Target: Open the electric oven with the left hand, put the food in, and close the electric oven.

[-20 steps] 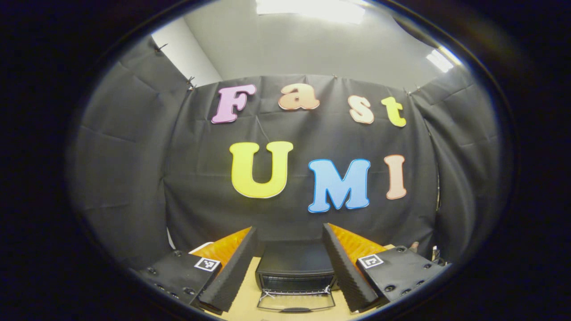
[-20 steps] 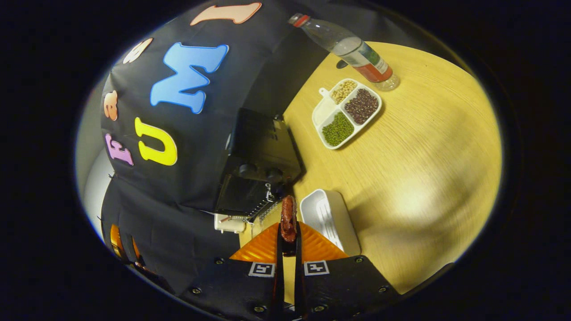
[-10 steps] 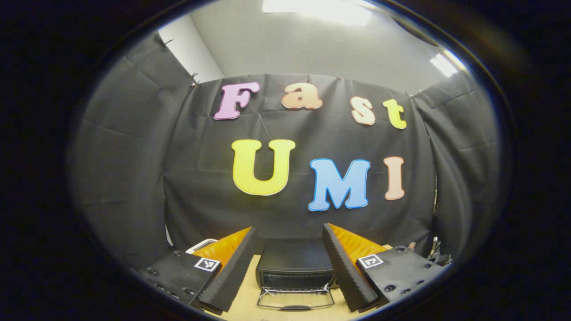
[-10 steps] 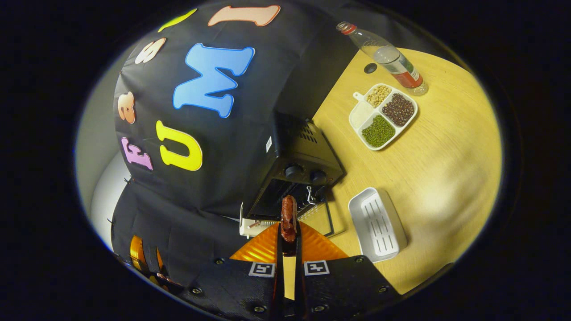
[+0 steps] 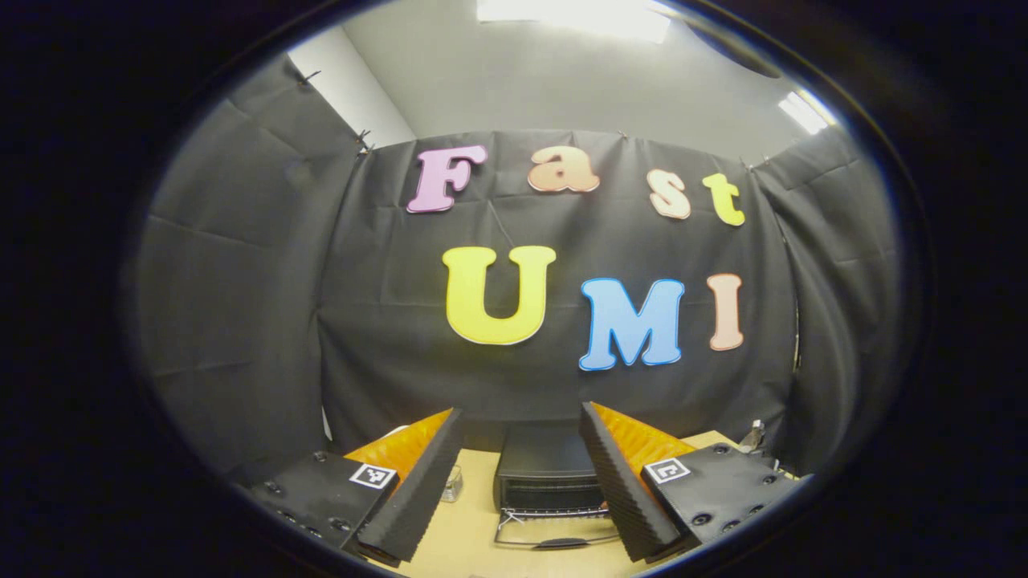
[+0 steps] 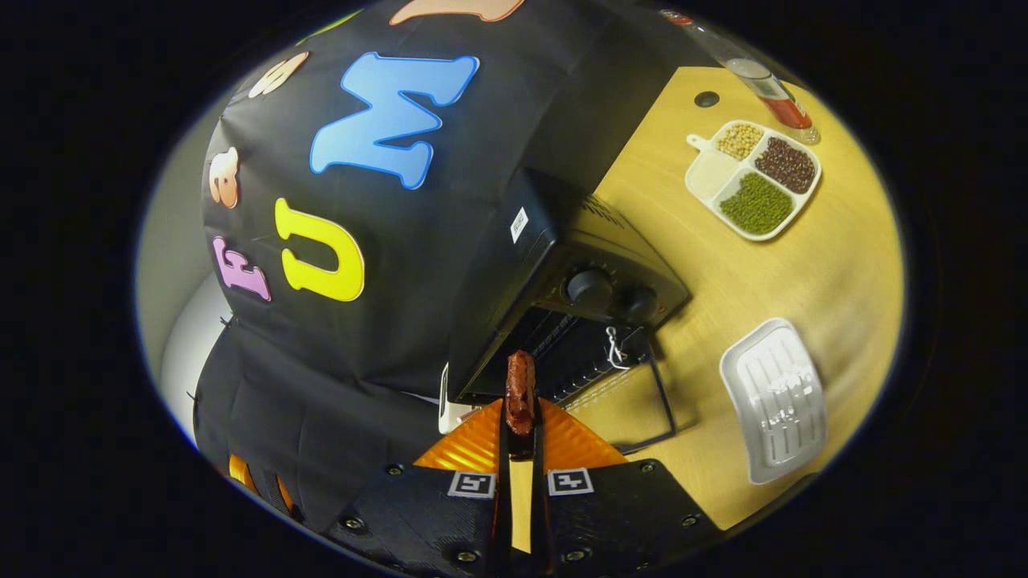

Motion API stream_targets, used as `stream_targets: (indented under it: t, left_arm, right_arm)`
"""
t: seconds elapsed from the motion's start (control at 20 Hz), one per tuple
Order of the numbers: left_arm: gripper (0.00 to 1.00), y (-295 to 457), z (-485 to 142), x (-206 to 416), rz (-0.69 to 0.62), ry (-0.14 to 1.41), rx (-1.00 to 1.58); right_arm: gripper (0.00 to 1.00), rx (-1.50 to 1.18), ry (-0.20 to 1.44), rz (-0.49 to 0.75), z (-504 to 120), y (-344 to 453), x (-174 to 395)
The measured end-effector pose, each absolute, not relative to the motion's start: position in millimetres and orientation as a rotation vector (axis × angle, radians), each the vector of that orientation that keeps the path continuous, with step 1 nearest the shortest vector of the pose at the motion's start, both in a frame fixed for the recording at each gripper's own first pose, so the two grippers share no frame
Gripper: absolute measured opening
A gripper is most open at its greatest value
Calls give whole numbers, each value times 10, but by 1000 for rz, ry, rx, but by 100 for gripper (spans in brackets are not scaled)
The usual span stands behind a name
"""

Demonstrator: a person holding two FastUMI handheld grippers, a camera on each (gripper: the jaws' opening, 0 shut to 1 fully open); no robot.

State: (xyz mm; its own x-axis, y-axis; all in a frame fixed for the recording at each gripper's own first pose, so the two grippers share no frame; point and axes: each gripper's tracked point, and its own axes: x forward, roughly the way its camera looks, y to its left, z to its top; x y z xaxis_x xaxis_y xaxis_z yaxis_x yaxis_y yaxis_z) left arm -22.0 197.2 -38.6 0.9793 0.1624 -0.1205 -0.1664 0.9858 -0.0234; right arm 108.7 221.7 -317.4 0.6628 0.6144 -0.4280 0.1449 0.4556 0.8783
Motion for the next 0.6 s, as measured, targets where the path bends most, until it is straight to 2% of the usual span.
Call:
stream_targets:
  t: [0.6]
  left_arm:
    - [100, 2567, -333, -402, 244, 137, -29]
  right_arm:
    - [10, 1186, 817, 214, -3745, 2822, 1704]
